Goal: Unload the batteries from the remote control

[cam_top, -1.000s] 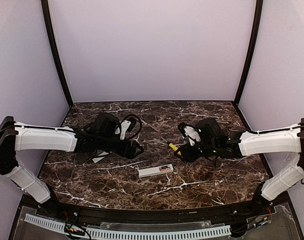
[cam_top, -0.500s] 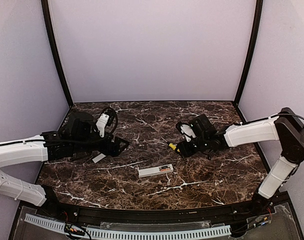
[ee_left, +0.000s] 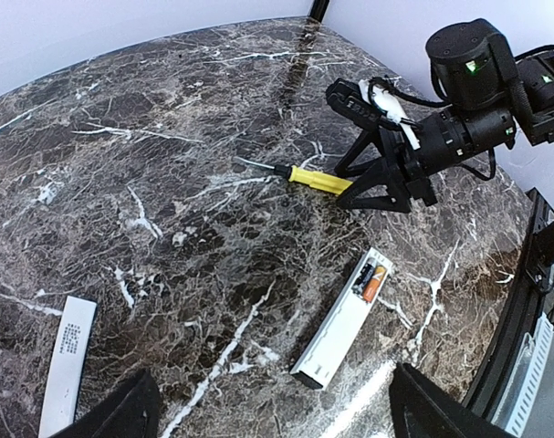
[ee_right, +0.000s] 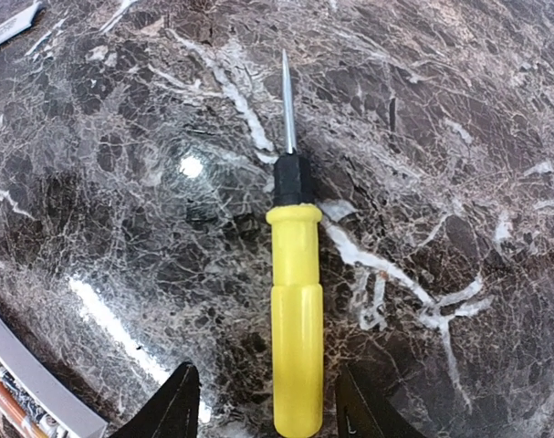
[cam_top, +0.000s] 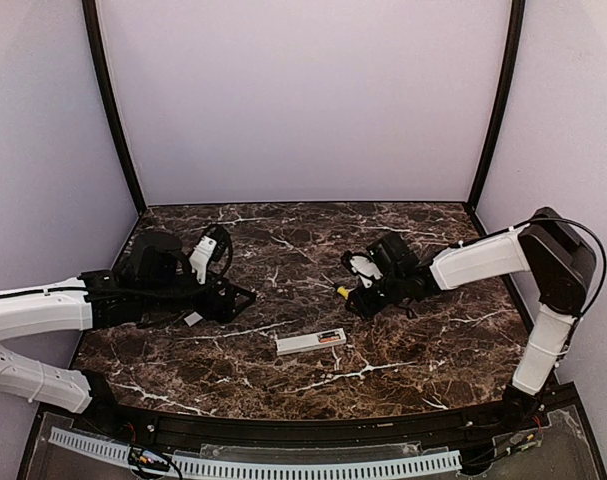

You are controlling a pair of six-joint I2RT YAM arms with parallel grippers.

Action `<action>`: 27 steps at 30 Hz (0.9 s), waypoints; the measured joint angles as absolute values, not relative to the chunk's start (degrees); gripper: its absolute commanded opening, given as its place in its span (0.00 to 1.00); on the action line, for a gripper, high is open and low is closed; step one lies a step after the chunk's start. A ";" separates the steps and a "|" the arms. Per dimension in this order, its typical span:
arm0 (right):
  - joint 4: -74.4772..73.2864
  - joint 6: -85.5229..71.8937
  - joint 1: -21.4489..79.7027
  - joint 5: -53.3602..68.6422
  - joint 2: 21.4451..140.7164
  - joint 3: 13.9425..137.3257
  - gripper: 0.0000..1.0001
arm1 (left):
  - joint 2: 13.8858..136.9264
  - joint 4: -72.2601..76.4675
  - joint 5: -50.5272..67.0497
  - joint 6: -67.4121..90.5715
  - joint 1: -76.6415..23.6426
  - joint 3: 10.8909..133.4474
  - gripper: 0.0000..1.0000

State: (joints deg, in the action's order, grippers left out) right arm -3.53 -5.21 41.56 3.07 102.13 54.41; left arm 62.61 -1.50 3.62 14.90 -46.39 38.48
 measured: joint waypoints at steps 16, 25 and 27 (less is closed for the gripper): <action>-2.72 -2.13 40.05 4.82 104.92 55.29 0.06 | 63.22 -0.89 5.37 14.11 -46.39 38.48 0.85; -2.87 -1.32 39.97 5.21 104.77 55.27 0.00 | 65.69 1.98 5.58 13.63 -46.39 38.46 0.85; -4.01 -1.23 39.97 5.48 104.18 55.27 0.00 | 66.26 2.74 5.80 13.34 -46.39 38.46 0.85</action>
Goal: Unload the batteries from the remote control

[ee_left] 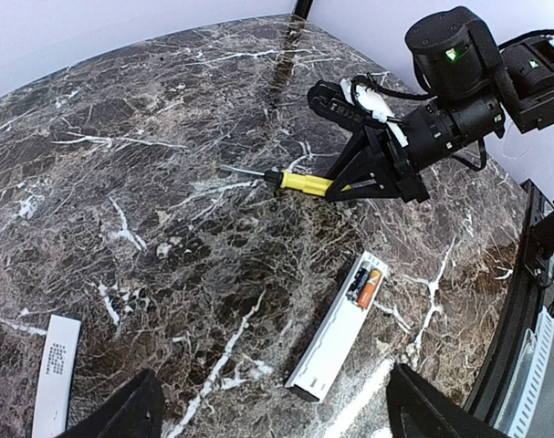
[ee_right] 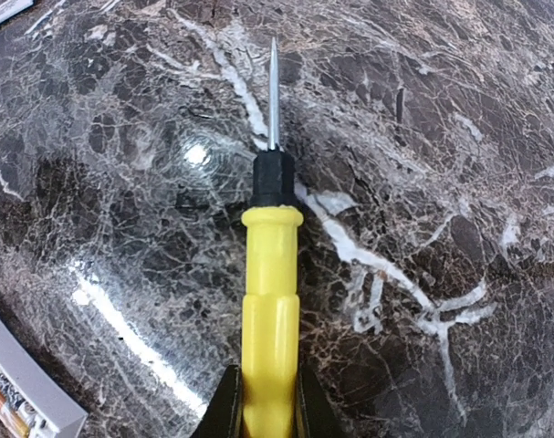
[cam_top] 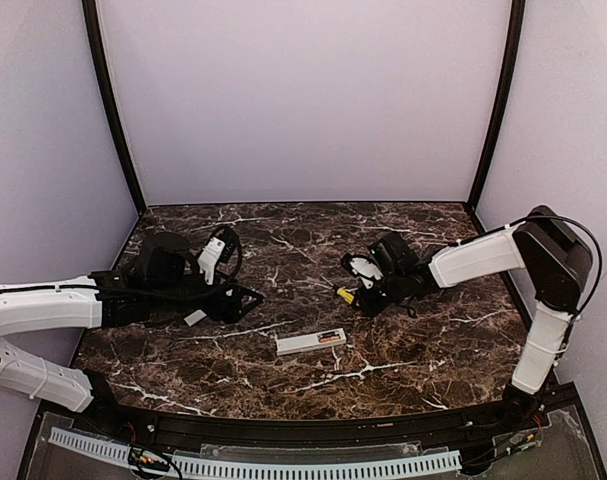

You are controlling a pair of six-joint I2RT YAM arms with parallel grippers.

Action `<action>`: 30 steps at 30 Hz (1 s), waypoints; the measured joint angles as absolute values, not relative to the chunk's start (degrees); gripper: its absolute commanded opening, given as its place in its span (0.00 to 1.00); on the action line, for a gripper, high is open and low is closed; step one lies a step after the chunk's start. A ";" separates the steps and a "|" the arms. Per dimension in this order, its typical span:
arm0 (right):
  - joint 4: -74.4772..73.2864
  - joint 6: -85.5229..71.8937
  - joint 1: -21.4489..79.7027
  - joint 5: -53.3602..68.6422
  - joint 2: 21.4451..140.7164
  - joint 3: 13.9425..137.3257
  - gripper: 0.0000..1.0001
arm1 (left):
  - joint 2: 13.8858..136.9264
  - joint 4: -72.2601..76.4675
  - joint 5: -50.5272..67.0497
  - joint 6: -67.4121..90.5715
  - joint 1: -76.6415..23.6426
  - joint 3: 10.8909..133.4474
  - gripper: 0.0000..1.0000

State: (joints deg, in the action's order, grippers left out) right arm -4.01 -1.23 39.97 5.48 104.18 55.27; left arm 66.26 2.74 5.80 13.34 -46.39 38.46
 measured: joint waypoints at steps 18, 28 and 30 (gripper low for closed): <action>-15.22 2.02 39.94 25.58 76.62 54.02 0.00 | 74.48 9.52 27.07 10.48 -45.98 42.78 0.77; -19.81 4.47 39.97 42.28 71.02 51.29 0.00 | 74.56 14.02 39.09 10.28 -42.89 43.57 0.72; -20.49 4.93 40.16 44.88 71.02 51.29 0.00 | 74.98 14.52 40.77 10.26 -42.65 44.58 0.69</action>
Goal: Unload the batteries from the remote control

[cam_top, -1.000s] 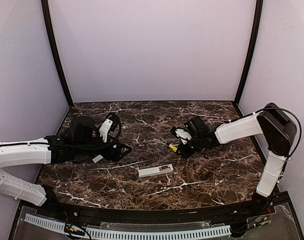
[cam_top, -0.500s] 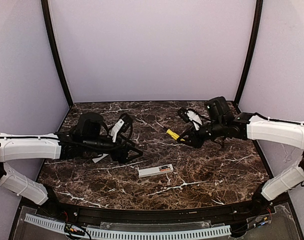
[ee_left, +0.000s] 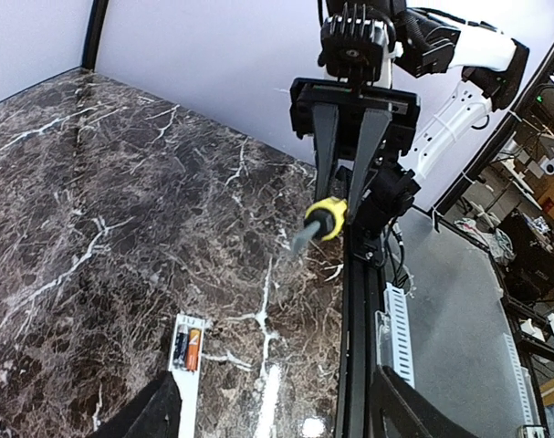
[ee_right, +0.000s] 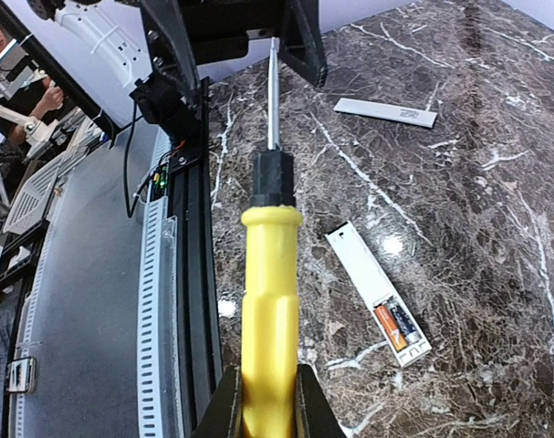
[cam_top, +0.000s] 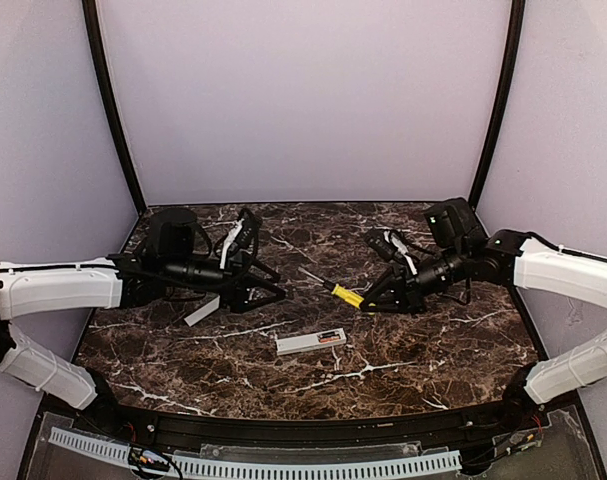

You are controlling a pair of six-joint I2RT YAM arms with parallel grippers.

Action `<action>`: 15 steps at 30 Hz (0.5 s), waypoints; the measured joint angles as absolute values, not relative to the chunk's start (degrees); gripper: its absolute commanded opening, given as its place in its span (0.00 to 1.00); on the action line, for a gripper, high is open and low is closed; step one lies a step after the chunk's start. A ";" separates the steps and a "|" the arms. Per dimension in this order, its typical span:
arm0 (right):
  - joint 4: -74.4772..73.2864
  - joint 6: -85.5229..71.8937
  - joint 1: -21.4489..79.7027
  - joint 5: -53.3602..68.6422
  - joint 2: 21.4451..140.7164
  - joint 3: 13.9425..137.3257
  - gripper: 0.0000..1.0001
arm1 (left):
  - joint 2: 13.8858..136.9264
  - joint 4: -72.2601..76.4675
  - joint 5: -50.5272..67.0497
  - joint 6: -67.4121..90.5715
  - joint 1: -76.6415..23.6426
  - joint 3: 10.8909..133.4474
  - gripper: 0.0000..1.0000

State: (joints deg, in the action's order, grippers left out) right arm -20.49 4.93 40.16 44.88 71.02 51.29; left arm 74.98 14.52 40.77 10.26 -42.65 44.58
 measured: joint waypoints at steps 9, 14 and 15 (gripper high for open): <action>-23.18 6.24 41.98 48.29 72.69 51.81 0.00 | 80.16 17.10 48.86 11.79 -42.83 48.80 0.61; -24.10 6.79 43.09 48.25 74.00 52.36 0.00 | 82.41 17.12 50.57 12.38 -43.79 49.58 0.55; -24.18 6.83 43.27 48.25 74.13 52.49 0.00 | 82.70 17.12 50.74 12.47 -43.99 49.60 0.53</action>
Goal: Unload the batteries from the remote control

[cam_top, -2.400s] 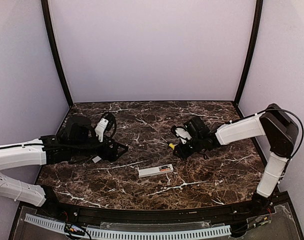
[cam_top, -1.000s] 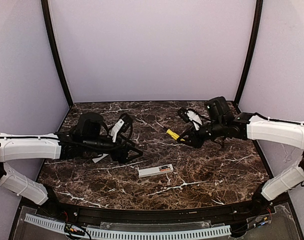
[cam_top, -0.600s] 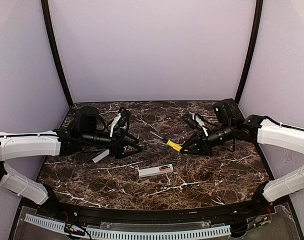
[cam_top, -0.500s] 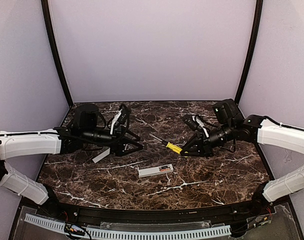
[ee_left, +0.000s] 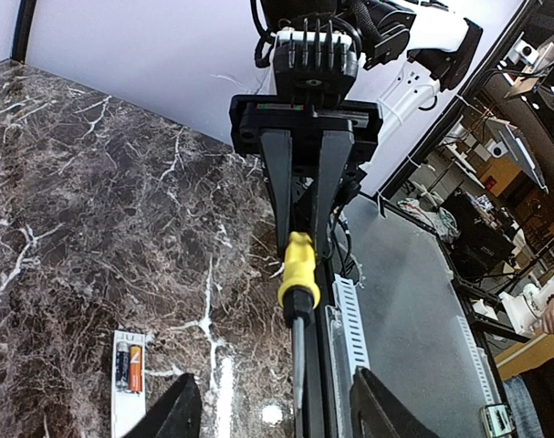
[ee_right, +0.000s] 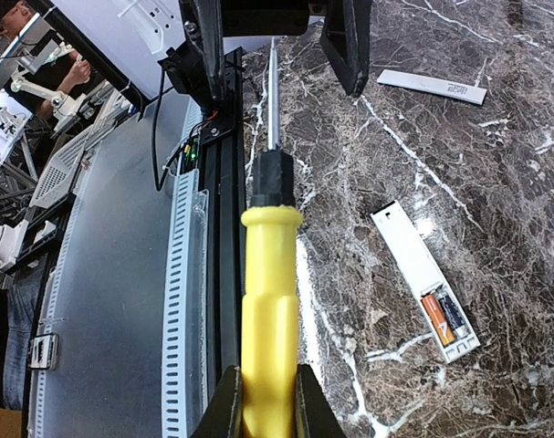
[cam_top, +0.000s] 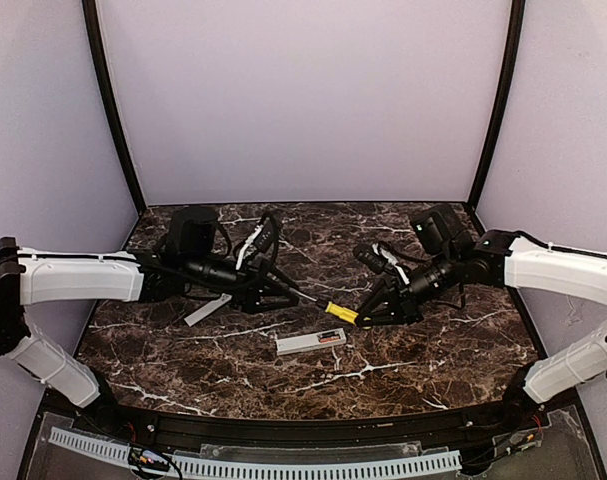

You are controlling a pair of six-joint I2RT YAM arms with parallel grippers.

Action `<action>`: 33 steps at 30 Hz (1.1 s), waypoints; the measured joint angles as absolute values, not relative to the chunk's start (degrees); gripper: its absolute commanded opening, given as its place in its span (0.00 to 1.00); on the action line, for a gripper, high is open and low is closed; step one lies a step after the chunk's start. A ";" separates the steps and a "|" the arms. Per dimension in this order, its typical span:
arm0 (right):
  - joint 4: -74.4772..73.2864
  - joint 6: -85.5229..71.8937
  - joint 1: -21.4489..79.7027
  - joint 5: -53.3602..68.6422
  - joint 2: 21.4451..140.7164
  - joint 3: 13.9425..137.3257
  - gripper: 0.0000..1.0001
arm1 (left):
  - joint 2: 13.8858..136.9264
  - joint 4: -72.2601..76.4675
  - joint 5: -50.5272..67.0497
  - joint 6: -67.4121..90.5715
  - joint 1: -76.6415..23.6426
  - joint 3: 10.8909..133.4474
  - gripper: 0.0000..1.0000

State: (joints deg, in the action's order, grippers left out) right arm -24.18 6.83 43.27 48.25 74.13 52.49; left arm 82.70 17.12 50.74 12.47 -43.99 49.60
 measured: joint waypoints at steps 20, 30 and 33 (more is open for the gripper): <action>-25.76 7.03 44.60 47.90 75.90 53.84 0.00 | 86.89 19.22 53.10 14.37 -46.33 51.35 0.30; -25.96 7.01 44.82 47.35 76.18 54.46 0.00 | 88.29 21.85 53.39 16.58 -46.52 51.35 0.03; -25.96 7.03 44.82 46.81 76.49 54.54 0.00 | 88.29 22.94 53.54 17.26 -46.59 51.33 0.01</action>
